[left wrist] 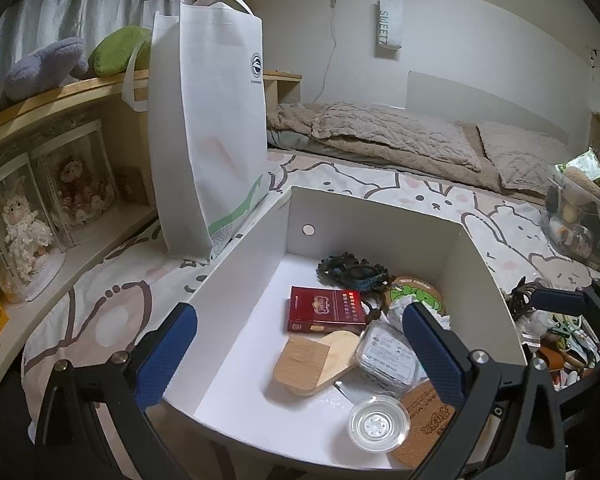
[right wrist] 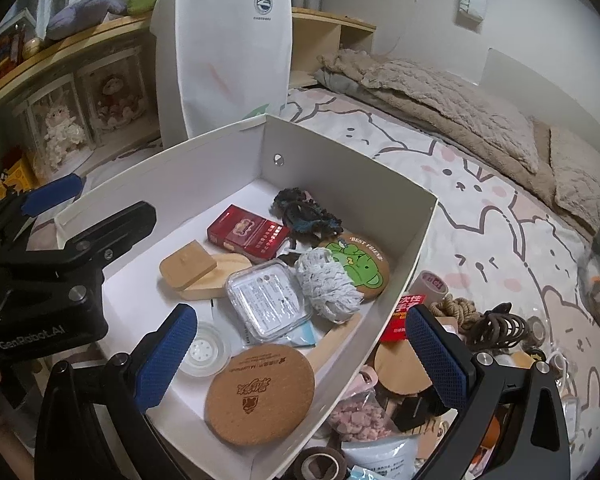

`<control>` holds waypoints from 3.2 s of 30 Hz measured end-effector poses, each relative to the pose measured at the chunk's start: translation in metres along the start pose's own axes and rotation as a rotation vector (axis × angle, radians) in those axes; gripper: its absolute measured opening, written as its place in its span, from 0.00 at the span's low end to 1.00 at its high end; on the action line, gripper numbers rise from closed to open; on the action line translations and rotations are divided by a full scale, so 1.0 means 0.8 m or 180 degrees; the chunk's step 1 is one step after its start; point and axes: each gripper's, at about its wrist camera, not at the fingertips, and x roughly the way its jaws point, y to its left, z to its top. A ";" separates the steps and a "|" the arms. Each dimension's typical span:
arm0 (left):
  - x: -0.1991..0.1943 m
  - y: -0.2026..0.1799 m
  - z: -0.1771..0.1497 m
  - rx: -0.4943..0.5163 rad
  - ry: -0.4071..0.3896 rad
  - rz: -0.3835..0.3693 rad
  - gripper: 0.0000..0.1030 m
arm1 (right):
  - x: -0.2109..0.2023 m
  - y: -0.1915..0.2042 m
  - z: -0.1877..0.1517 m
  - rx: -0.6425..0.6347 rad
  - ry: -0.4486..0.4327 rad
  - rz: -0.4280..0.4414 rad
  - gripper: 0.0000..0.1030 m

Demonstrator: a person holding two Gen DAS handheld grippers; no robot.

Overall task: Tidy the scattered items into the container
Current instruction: 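Withdraw both open tools from the box back toward the scattered items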

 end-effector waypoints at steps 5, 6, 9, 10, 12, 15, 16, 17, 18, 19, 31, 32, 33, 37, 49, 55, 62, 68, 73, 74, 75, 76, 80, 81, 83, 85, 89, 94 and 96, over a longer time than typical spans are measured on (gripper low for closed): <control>0.000 0.000 0.000 0.0011 0.0007 0.0049 1.00 | -0.002 -0.006 0.001 0.0092 -0.0036 0.0042 1.00; 0.000 -0.001 0.000 0.0017 0.0007 0.0065 1.00 | -0.002 -0.007 0.001 0.0093 -0.0047 0.0030 1.00; -0.001 -0.002 0.001 0.0034 0.0002 0.0091 1.00 | -0.003 -0.009 0.000 0.0110 -0.0073 0.0015 1.00; -0.001 -0.003 0.001 0.0037 -0.0001 0.0089 1.00 | -0.004 -0.011 0.000 0.0115 -0.0084 0.0019 1.00; -0.002 -0.004 0.001 0.0046 -0.0008 0.0087 1.00 | -0.006 -0.012 0.000 0.0116 -0.0121 0.0014 1.00; -0.003 -0.005 0.002 0.0052 -0.0017 0.0090 1.00 | -0.007 -0.015 -0.002 0.0106 -0.0173 -0.0038 1.00; -0.003 -0.005 0.002 0.0051 -0.0021 0.0095 1.00 | -0.008 -0.016 -0.002 0.0119 -0.0184 -0.0029 1.00; -0.003 -0.004 0.003 0.0046 -0.0026 0.0102 1.00 | -0.010 -0.018 -0.003 0.0141 -0.0206 -0.0018 1.00; -0.004 -0.003 0.003 0.0033 -0.0031 0.0109 1.00 | -0.011 -0.020 -0.002 0.0157 -0.0224 -0.0013 1.00; -0.005 -0.002 0.004 0.0020 -0.0037 0.0114 1.00 | -0.012 -0.021 -0.002 0.0169 -0.0241 -0.0014 1.00; -0.023 -0.010 0.013 -0.0032 -0.0200 0.0120 1.00 | -0.048 -0.052 -0.001 0.0372 -0.0569 -0.0070 1.00; -0.024 -0.013 0.014 -0.0013 -0.0205 0.0103 1.00 | -0.051 -0.056 -0.001 0.0389 -0.0590 -0.0082 1.00; -0.025 -0.016 0.014 0.0002 -0.0212 0.0086 1.00 | -0.055 -0.061 -0.002 0.0413 -0.0613 -0.0087 1.00; -0.028 -0.026 0.017 0.0032 -0.0238 0.0047 1.00 | -0.068 -0.077 -0.006 0.0493 -0.0671 -0.0124 1.00; -0.035 -0.063 0.025 0.0071 -0.0332 -0.0119 1.00 | -0.105 -0.136 -0.032 0.0675 -0.0798 -0.0373 1.00; -0.037 -0.086 0.028 0.0117 -0.0364 -0.0219 1.00 | -0.121 -0.166 -0.049 0.0758 -0.0831 -0.0531 1.00; -0.041 -0.121 0.032 0.0178 -0.0395 -0.0415 1.00 | -0.141 -0.197 -0.069 0.0837 -0.0875 -0.0671 1.00; -0.046 -0.144 0.035 0.0172 -0.0449 -0.0583 1.00 | -0.158 -0.228 -0.087 0.0936 -0.0912 -0.0816 1.00; -0.045 -0.159 0.034 0.0253 -0.0450 -0.0612 1.00 | -0.169 -0.248 -0.100 0.0999 -0.0942 -0.0948 1.00; -0.045 -0.163 0.034 0.0265 -0.0451 -0.0616 1.00 | -0.171 -0.251 -0.103 0.1008 -0.0945 -0.0974 1.00; -0.045 -0.166 0.033 0.0275 -0.0451 -0.0623 1.00 | -0.174 -0.257 -0.106 0.1025 -0.0956 -0.1009 1.00; -0.045 -0.169 0.033 0.0285 -0.0452 -0.0638 1.00 | -0.176 -0.260 -0.109 0.1040 -0.0967 -0.1031 1.00; -0.048 -0.182 0.031 0.0296 -0.0464 -0.0710 1.00 | -0.187 -0.276 -0.124 0.1110 -0.0999 -0.1096 1.00; -0.048 -0.184 0.031 0.0298 -0.0471 -0.0729 1.00 | -0.190 -0.278 -0.127 0.1120 -0.1006 -0.1111 1.00; -0.050 -0.189 0.031 0.0290 -0.0486 -0.0783 1.00 | -0.195 -0.284 -0.134 0.1147 -0.1024 -0.1149 1.00; -0.052 -0.194 0.030 0.0274 -0.0495 -0.0826 1.00 | -0.200 -0.289 -0.139 0.1178 -0.1053 -0.1181 1.00; -0.054 -0.205 0.030 0.0297 -0.0534 -0.0848 1.00 | -0.213 -0.297 -0.151 0.1245 -0.1148 -0.1209 1.00; -0.057 -0.216 0.029 0.0330 -0.0579 -0.0857 1.00 | -0.226 -0.303 -0.161 0.1292 -0.1260 -0.1266 1.00; -0.059 -0.218 0.029 0.0340 -0.0604 -0.0869 1.00 | -0.231 -0.305 -0.165 0.1299 -0.1294 -0.1306 1.00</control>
